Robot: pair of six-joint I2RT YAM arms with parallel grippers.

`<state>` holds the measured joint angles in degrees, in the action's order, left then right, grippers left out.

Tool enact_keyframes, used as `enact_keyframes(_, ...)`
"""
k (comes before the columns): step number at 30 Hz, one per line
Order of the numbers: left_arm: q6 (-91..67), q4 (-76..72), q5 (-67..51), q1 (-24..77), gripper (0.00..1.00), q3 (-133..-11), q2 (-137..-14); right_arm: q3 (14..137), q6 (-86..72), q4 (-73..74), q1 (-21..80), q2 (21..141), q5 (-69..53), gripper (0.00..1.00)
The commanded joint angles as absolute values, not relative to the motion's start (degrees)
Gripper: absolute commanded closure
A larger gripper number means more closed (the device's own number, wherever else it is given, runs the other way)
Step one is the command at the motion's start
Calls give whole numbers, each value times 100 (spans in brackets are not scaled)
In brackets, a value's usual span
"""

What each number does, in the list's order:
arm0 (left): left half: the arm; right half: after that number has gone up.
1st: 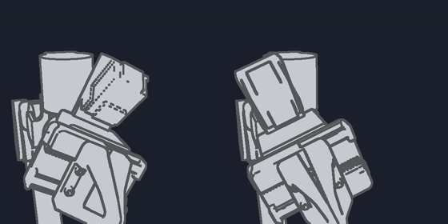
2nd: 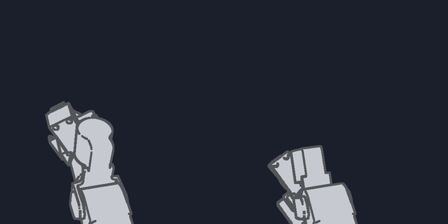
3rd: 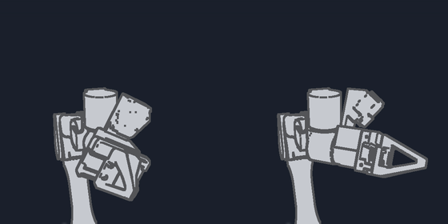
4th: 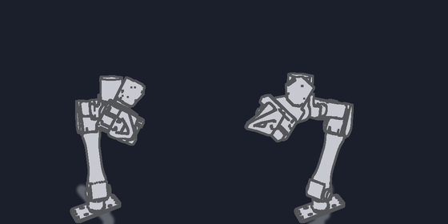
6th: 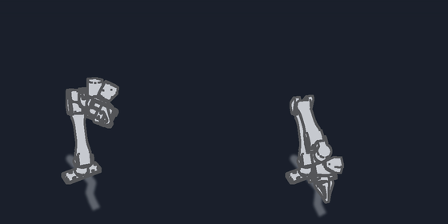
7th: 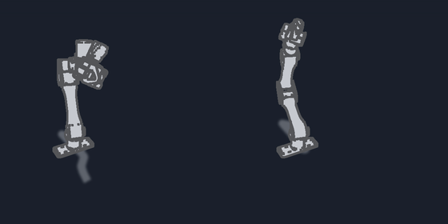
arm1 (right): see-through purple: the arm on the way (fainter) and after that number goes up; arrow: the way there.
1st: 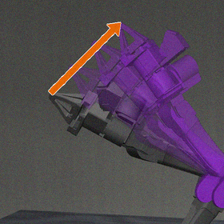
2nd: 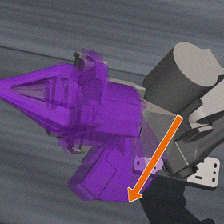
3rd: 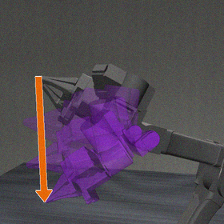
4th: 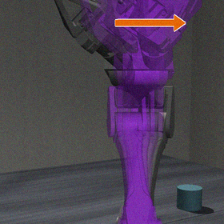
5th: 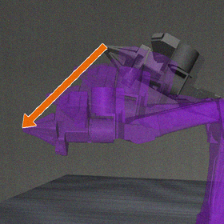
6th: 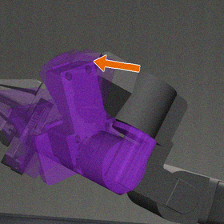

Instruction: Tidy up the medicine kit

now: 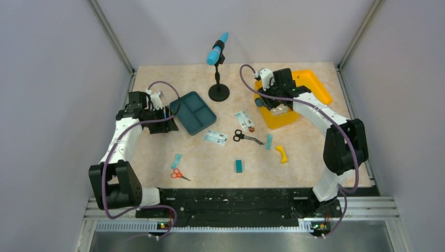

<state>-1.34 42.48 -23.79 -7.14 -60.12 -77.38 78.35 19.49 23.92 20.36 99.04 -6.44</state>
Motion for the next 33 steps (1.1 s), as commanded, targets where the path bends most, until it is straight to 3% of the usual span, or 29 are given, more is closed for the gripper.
enact_keyframes(1,-100,4115,-2522,-738,34,-6044,-7553,7629,1924,2755,1982,9482,-822,67)
enact_keyframes(8,-211,4052,-2575,-738,34,-6031,-7629,7217,1963,2896,1960,8850,-879,75)
enact_keyframes(12,-202,4105,-2535,-738,34,-6101,-7616,7451,1960,2863,1977,8800,-1155,52)
enact_keyframes(17,-209,4251,-2396,-738,34,-6218,-7512,8111,1970,2764,2517,9065,-1364,50)
enact_keyframes(23,-479,4412,-2009,-842,31,-6389,-7431,8845,1628,2550,3338,9896,-1493,50)
enact_keyframes(33,-1204,4492,-2407,-1817,31,-6360,-7253,10477,944,2192,4299,11717,-1379,49)
